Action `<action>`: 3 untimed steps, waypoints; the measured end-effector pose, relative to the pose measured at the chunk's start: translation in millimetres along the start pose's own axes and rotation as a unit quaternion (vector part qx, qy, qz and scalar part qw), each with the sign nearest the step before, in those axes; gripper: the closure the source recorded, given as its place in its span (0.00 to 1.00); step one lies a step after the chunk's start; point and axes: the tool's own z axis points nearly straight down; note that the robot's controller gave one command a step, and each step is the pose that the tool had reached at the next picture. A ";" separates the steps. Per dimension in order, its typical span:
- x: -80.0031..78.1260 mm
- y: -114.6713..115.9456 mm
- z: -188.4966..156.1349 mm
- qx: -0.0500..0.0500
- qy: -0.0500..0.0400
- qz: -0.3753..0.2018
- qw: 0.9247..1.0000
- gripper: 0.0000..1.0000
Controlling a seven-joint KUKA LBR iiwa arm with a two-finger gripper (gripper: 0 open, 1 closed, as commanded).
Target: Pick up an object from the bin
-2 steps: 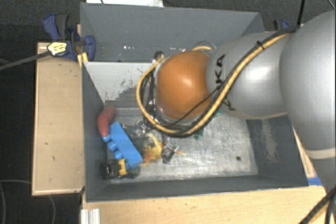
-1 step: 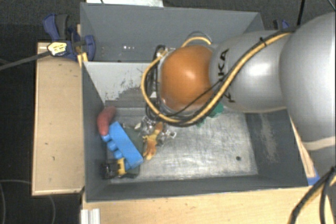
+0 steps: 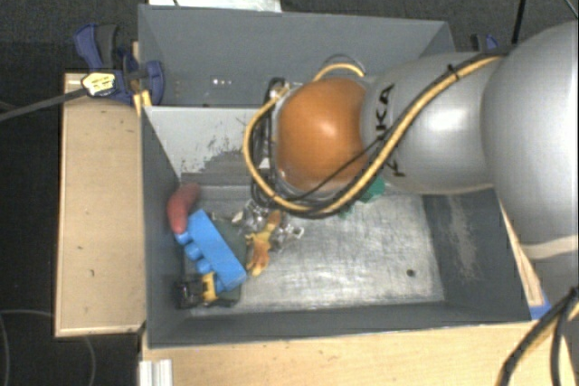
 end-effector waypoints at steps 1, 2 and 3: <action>-20.3 10.5 -167.9 -0.006 0.011 -0.003 1.000 1.00; -18.6 11.1 -162.9 -0.009 0.014 -0.001 1.000 1.00; -18.5 11.1 -162.9 -0.010 0.015 0.001 1.000 1.00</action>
Offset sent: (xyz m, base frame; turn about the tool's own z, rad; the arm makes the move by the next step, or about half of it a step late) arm 0.0000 0.0000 0.0000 0.0000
